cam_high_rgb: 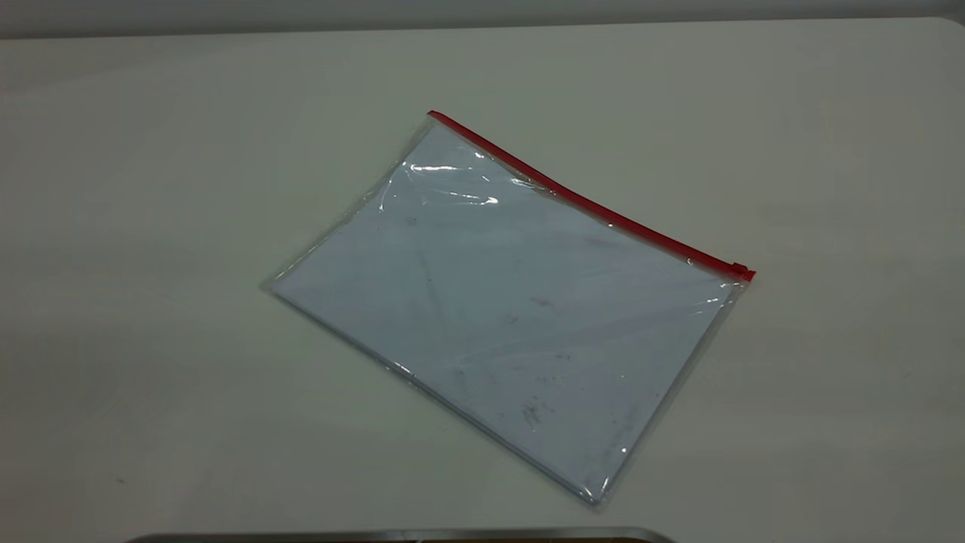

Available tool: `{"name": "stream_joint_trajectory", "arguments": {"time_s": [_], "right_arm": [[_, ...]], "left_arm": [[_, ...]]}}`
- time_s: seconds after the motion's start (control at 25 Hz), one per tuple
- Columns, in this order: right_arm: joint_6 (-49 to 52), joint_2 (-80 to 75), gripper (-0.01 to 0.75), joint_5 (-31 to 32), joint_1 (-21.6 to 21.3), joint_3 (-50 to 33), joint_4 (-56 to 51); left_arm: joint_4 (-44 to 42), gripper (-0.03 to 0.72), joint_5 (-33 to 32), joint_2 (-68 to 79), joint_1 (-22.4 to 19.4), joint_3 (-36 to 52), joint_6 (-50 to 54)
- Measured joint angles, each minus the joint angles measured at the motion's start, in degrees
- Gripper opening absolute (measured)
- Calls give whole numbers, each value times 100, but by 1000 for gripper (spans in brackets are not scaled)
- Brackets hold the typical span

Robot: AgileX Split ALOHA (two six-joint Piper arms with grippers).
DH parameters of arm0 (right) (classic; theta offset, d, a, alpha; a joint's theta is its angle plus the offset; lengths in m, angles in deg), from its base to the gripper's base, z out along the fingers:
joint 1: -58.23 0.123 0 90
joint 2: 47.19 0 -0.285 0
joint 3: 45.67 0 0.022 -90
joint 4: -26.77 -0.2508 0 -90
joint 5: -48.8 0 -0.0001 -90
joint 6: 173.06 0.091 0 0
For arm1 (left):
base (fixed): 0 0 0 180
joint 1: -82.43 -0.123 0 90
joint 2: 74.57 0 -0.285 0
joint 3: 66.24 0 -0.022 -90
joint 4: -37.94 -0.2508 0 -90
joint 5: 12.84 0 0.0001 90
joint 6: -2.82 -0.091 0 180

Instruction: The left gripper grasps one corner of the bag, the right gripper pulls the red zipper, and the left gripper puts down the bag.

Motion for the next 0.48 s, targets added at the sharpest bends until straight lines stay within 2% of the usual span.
{"name": "stream_joint_trajectory", "arguments": {"time_s": [0.16, 0.36, 0.48], "right_arm": [[4, 0, 504, 0, 0, 0, 0], [4, 0, 489, 0, 0, 0, 0], [4, 0, 478, 0, 0, 0, 0]], "left_arm": [[0, 567, 2, -36, -84, 0, 0], [0, 567, 6, -682, -763, 0, 0], [0, 567, 0, -1202, -1032, 0, -46]]}}
